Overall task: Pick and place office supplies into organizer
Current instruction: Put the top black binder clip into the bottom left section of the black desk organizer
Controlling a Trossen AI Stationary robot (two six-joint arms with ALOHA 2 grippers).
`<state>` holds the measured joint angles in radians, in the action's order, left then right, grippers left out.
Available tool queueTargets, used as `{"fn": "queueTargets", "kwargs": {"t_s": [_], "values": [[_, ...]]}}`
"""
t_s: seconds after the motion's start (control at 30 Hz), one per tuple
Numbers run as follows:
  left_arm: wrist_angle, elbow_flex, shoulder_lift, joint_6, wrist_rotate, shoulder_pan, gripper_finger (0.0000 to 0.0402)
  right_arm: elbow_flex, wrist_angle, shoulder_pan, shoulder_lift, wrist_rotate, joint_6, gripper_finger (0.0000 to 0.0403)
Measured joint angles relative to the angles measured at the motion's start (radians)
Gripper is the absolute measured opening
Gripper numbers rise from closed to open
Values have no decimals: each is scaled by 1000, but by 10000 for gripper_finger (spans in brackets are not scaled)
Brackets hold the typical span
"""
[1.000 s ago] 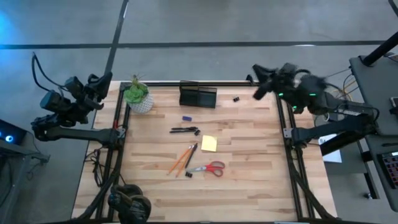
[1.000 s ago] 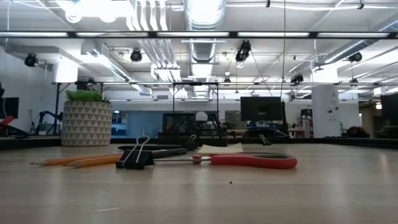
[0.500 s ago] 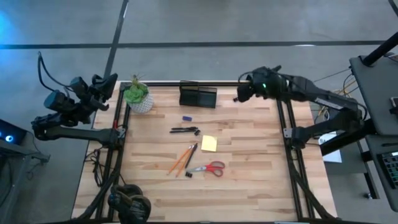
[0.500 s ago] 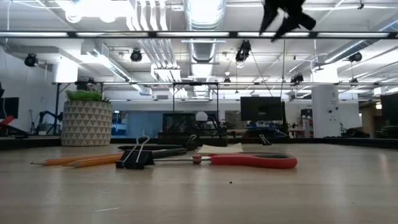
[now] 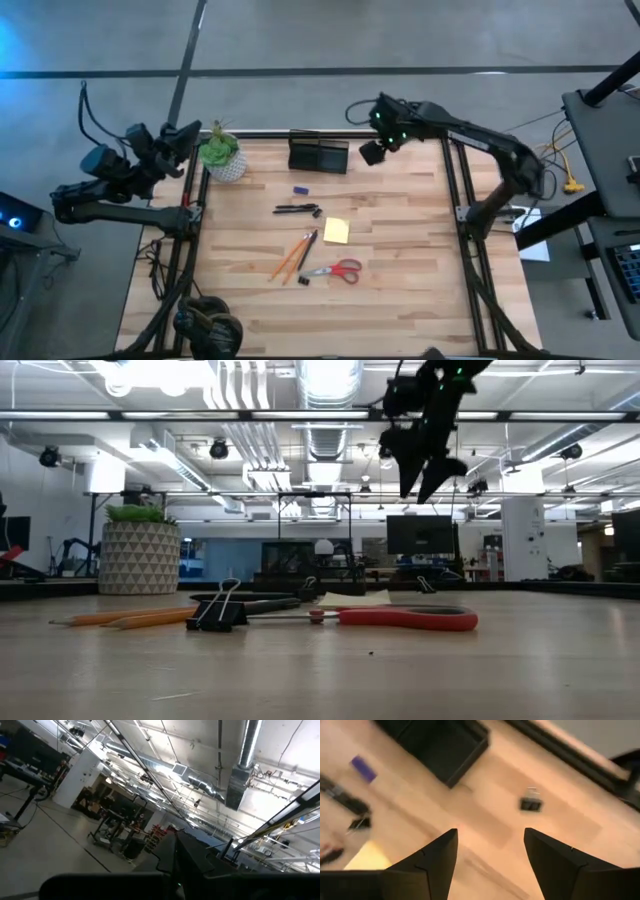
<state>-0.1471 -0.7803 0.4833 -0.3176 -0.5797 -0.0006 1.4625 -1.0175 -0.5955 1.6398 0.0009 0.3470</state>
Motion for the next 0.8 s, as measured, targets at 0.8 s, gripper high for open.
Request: {"fn": "queueTargets", "kwargs": {"t_s": [0.8], "values": [[0,0,39,-1,0,0,0,431,-302,-194,508,42,-817,80]]}}
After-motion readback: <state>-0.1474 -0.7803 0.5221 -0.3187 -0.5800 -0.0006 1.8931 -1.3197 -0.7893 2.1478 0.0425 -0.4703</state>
